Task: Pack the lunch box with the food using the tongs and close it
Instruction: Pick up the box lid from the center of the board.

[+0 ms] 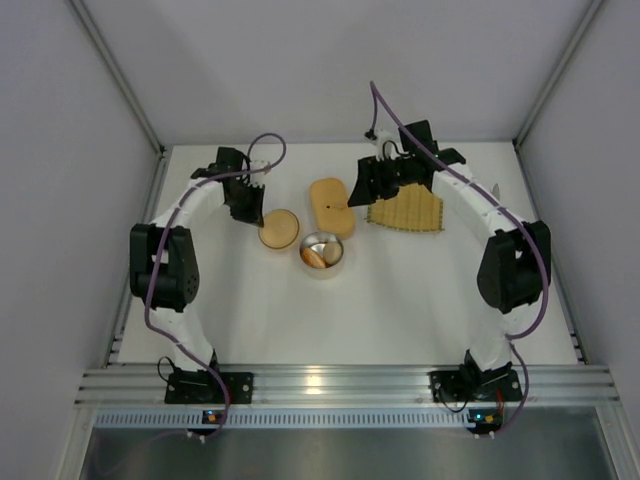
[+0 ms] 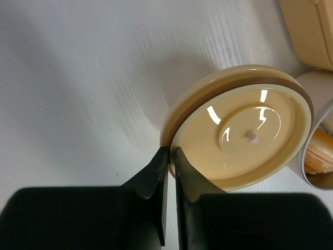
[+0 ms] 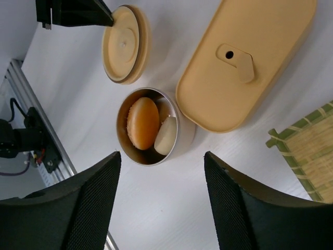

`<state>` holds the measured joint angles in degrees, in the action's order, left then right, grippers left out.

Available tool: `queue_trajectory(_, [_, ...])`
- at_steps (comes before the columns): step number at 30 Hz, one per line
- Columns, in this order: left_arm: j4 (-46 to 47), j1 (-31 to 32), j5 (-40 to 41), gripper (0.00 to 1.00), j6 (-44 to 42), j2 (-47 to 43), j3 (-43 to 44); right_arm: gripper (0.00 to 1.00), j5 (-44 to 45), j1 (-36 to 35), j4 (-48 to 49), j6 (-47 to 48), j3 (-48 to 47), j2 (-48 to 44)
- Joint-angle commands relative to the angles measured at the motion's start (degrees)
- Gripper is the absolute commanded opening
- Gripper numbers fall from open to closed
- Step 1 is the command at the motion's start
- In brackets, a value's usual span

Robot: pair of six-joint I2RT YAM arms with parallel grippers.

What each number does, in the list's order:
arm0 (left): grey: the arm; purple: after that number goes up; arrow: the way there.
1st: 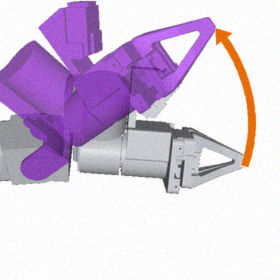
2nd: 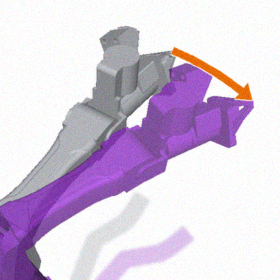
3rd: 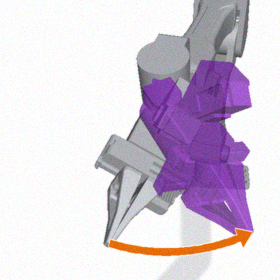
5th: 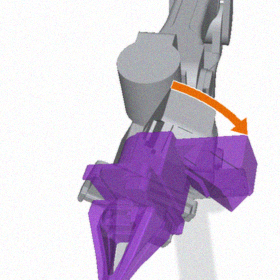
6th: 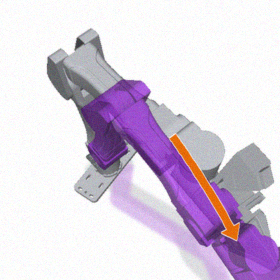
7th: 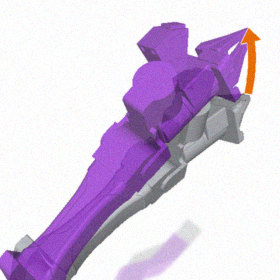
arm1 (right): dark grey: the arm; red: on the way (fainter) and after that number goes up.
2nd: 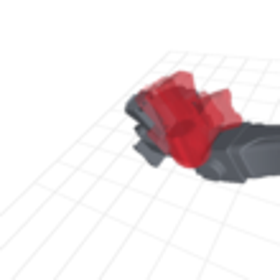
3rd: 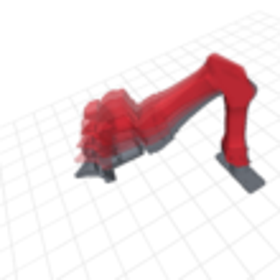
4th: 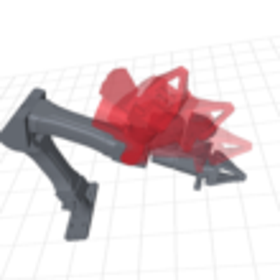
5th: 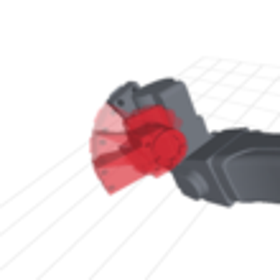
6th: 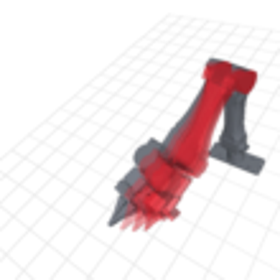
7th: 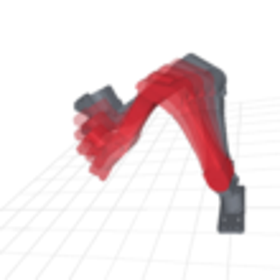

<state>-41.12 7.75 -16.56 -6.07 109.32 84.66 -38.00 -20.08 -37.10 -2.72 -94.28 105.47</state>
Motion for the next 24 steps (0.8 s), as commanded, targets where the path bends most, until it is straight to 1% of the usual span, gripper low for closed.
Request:
queue_trajectory(1, [0.34, -0.1, 0.21, 0.0, 0.62, -6.65, 3.05, 0.65, -5.06, -1.54, -0.52, -2.11, -4.06, 2.45])
queue_trajectory(2, [0.17, -0.1, -0.05, 0.0, 0.53, -8.49, 3.05, 0.68, -5.94, -1.72, -0.34, -3.42, -4.5, 2.98])
queue_trajectory(3, [0.43, 0.07, -0.32, 0.0, 0.35, -9.46, 2.79, 0.73, -7.6, -1.98, -0.08, -4.13, -5.21, 3.94])
queue_trajectory(7, [1.66, 2.61, 1.78, 0.0, -0.17, -14.91, 0.25, 0.76, -12.97, -2.6, 4.04, -9.92, -4.69, 5.88])
queue_trajectory(8, [2.1, 3.23, 2.57, 0.0, -0.17, -16.14, -0.37, 0.76, -13.94, -2.86, 6.84, -12.11, -4.16, 5.97])
queue_trajectory(10, [3.15, 5.16, 4.59, 0.0, -0.53, -19.48, -2.04, 0.76, -16.22, -3.91, 9.23, -14.41, -2.75, 5.97])
queue_trajectory(16, [3.95, 10.08, 6.62, 0.0, 0.35, -25.03, -3.28, 0.74, -18.69, -8.4, 13.89, -16.7, -2.05, 5.8])
queue_trajectory(22, [3.95, 12.46, 7.24, 0.0, 1.67, -27.14, -2.93, 0.73, -18.25, -9.81, 14.16, -17.76, -3.63, 7.03])
queue_trajectory(23, [3.86, 12.64, 7.24, 0.0, 1.84, -27.31, -2.84, 0.72, -18.43, -9.98, 14.25, -17.76, -3.46, 7.2])
queue_trajectory(24, [3.86, 12.82, 7.24, 0.0, 2.02, -27.49, -2.75, 0.68, -18.69, -10.16, 14.25, -17.67, -3.45, 7.29])
